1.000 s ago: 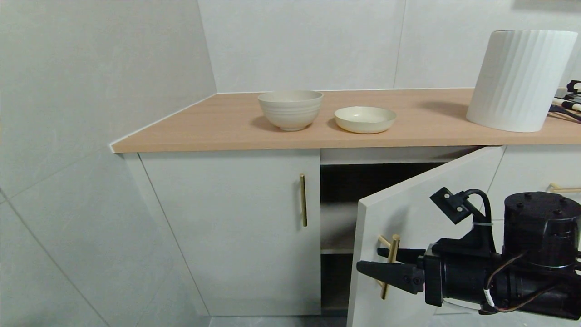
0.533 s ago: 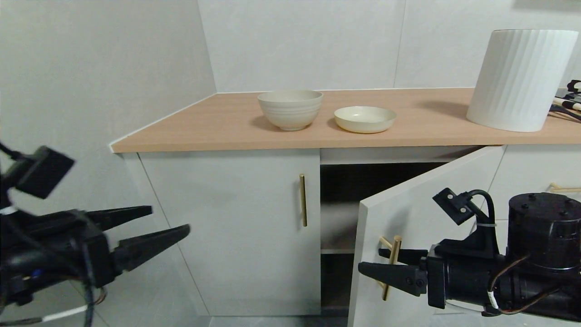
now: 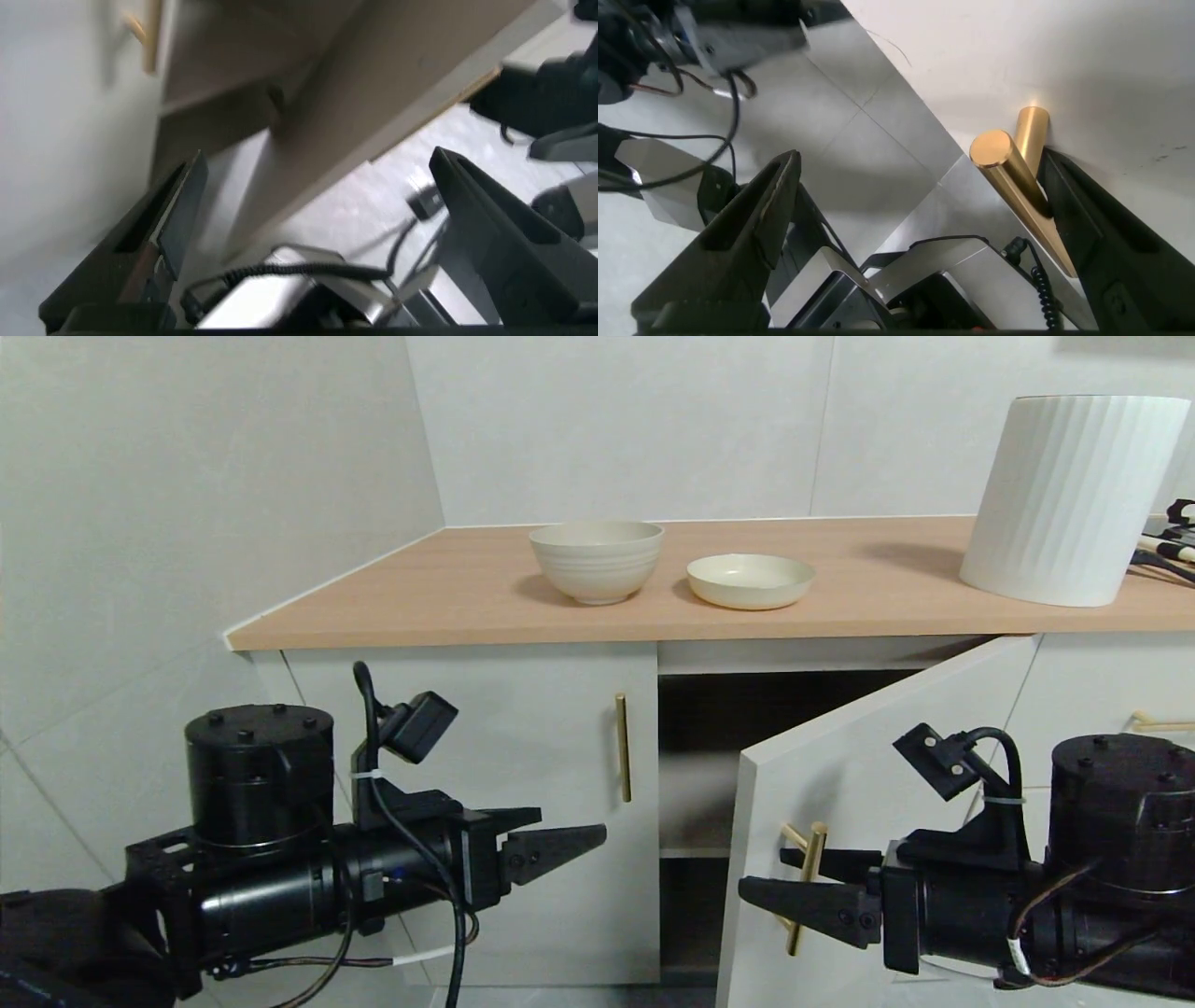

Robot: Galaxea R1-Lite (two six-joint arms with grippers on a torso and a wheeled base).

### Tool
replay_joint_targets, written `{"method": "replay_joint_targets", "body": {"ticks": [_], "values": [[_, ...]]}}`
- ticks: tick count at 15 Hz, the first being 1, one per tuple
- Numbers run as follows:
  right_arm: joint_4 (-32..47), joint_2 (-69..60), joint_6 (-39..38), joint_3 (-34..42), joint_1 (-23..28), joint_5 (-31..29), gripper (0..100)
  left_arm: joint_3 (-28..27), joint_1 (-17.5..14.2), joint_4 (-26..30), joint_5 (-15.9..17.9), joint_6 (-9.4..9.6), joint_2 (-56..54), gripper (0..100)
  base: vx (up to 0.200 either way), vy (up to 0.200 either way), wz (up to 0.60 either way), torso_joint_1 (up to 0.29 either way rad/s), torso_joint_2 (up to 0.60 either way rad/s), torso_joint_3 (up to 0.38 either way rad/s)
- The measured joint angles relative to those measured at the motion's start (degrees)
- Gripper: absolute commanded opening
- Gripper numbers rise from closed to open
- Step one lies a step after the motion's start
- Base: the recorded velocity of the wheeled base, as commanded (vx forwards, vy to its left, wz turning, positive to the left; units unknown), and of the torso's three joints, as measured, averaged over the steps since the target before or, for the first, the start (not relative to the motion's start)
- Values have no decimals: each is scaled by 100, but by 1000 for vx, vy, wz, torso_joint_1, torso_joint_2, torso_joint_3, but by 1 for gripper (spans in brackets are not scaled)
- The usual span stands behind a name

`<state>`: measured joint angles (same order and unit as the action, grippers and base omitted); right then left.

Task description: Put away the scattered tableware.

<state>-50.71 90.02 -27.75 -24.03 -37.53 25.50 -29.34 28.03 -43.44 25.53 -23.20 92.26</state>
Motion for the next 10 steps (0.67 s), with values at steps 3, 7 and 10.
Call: {"method": "replay_joint_targets", "body": {"ticks": [3, 7, 10], "values": [[0, 9, -2, 5, 2, -2, 100, 0, 177, -16, -7, 0, 226, 0, 0, 0, 0, 0, 0, 0], [5, 9, 5, 13, 2, -2, 100, -157, 290, -372, -33, 7, 514, 0, 0, 0, 0, 0, 0, 0], [5, 4, 13, 20, 2, -2, 100, -684, 341, -468, -207, 0, 1104, 0, 0, 0, 0, 0, 0, 0]]}}
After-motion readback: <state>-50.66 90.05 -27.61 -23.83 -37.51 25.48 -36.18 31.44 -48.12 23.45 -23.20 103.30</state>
